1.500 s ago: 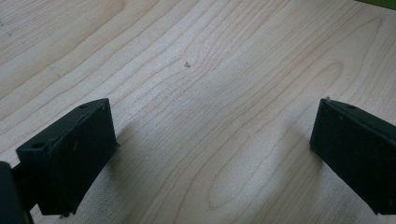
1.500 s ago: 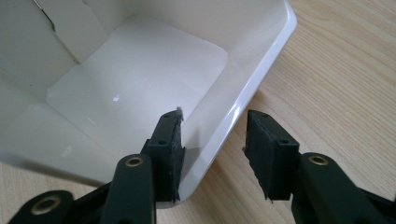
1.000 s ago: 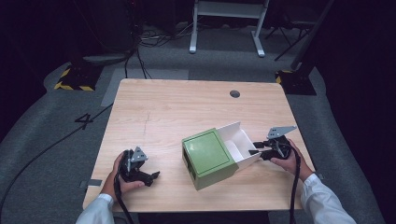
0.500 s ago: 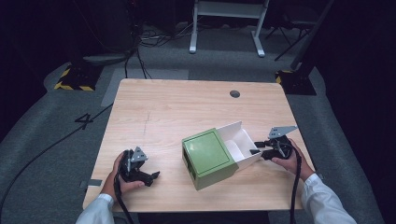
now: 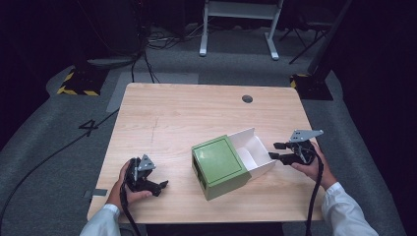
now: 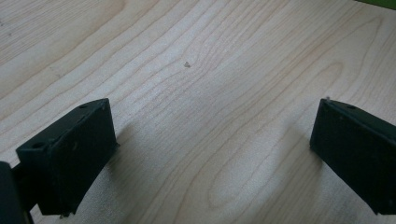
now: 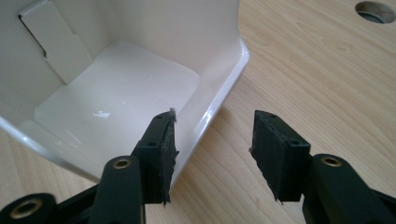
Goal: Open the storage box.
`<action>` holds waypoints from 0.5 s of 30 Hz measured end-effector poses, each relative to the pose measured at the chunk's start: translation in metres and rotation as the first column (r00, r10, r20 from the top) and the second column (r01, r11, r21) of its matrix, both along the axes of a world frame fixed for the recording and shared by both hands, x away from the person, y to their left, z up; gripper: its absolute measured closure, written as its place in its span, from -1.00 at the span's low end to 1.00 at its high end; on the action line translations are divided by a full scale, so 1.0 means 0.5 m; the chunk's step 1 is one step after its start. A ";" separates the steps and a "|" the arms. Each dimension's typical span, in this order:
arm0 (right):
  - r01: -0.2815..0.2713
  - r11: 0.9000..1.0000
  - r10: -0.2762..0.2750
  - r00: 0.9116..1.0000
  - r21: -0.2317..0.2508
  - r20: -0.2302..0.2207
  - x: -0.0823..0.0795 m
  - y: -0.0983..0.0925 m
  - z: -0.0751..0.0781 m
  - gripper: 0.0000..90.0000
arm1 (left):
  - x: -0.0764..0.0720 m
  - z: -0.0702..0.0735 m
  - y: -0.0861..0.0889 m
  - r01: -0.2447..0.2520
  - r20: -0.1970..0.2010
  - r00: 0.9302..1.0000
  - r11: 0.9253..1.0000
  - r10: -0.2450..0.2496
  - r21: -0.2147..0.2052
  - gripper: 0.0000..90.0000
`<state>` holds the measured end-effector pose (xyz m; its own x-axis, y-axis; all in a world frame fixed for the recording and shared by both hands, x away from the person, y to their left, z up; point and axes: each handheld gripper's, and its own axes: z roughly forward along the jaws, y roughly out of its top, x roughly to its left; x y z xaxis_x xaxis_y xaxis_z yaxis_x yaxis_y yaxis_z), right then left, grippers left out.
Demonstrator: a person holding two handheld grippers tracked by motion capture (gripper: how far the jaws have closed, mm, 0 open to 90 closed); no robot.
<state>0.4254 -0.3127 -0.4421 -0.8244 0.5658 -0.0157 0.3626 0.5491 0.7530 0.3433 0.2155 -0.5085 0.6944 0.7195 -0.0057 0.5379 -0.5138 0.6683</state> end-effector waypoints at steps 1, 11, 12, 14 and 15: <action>0.005 1.000 -0.005 1.000 -0.005 0.006 -0.001 -0.001 0.001 0.11 | 0.000 0.000 0.000 0.001 -0.001 1.000 1.000 -0.001 0.001 -0.99; 0.048 0.998 -0.046 0.997 -0.041 0.056 -0.012 -0.010 0.024 -0.12 | 0.000 0.000 0.000 0.000 0.000 1.000 1.000 0.000 0.000 -0.99; 0.054 0.997 -0.051 0.997 -0.047 0.064 -0.013 -0.011 0.027 -0.15 | 0.000 0.000 0.000 0.000 0.000 1.000 1.000 0.000 0.000 -0.99; 0.064 0.996 -0.060 0.996 -0.057 0.072 -0.015 -0.012 0.030 -0.20 | 0.000 0.000 0.000 0.001 -0.001 1.000 1.000 -0.001 0.001 -0.99; 0.071 0.996 -0.066 0.995 -0.061 0.077 -0.016 -0.013 0.032 -0.22 | 0.000 0.000 0.000 0.000 0.000 1.000 1.000 0.000 0.000 -0.99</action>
<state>0.4173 -0.3191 -0.4262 -0.7790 0.6166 -0.1137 0.3446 0.5726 0.7439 0.3433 0.2155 -0.5085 0.6946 0.7194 -0.0057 0.5378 -0.5139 0.6684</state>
